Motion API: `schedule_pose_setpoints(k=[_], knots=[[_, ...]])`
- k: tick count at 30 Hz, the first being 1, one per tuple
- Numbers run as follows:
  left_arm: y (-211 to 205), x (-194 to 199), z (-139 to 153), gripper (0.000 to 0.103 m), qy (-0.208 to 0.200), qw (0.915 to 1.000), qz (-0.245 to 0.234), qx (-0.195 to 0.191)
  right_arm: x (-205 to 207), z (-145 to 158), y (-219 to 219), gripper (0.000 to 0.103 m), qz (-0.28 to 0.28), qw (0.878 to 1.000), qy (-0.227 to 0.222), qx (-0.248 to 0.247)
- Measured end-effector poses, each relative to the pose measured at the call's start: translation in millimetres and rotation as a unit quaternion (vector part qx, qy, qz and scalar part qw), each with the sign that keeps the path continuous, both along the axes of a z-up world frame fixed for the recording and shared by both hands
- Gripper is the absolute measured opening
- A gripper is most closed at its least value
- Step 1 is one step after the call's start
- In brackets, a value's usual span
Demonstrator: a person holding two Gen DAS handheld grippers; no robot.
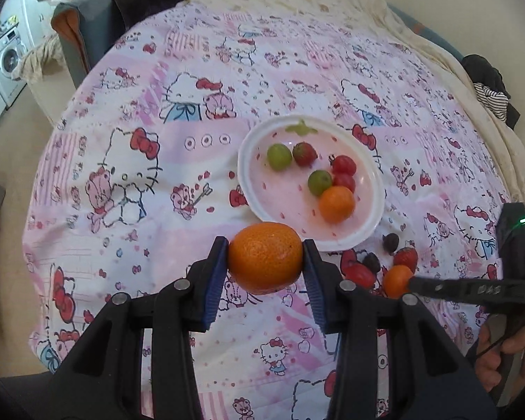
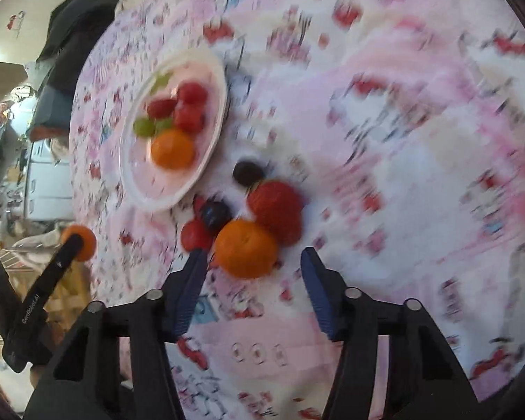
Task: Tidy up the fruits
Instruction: 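Carry the orange in the left tool while the right tool grasps another orange, both over the plate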
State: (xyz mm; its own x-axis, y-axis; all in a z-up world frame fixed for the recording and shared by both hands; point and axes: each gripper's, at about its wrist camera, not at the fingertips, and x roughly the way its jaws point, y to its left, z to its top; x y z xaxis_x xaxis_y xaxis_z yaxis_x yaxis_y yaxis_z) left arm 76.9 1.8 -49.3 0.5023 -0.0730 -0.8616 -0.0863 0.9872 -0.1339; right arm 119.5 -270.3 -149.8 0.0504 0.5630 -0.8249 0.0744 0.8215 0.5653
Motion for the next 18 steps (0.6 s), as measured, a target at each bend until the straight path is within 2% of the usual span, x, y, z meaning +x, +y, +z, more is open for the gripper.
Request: schedule_pose_setpoints(k=[3, 5, 8, 14, 18], knots=[[-3, -2, 1, 0.038, -0.003, 1.0000, -0.004, 0.000, 3, -7, 14, 0.055, 0.019, 1.000, 0.002, -0.021], [-5, -1, 0, 0.038, -0.001, 1.0000, -0.006, 0.002, 5, -10, 20, 0.047, 0.030, 0.999, -0.002, -0.040], [-7, -1, -1, 0.038, 0.000, 1.0000, -0.005, 0.004, 5, -8, 23, 0.045, 0.043, 0.998, -0.015, -0.045], [-6, 0, -3, 0.038, -0.003, 1.0000, -0.002, 0.008, -3, 3, 18, 0.044, 0.049, 0.998, -0.028, -0.028], [-4, -1, -1, 0.038, -0.009, 0.9998, -0.001, 0.017, -5, 18, 14, 0.044, 0.037, 0.998, -0.046, 0.006]])
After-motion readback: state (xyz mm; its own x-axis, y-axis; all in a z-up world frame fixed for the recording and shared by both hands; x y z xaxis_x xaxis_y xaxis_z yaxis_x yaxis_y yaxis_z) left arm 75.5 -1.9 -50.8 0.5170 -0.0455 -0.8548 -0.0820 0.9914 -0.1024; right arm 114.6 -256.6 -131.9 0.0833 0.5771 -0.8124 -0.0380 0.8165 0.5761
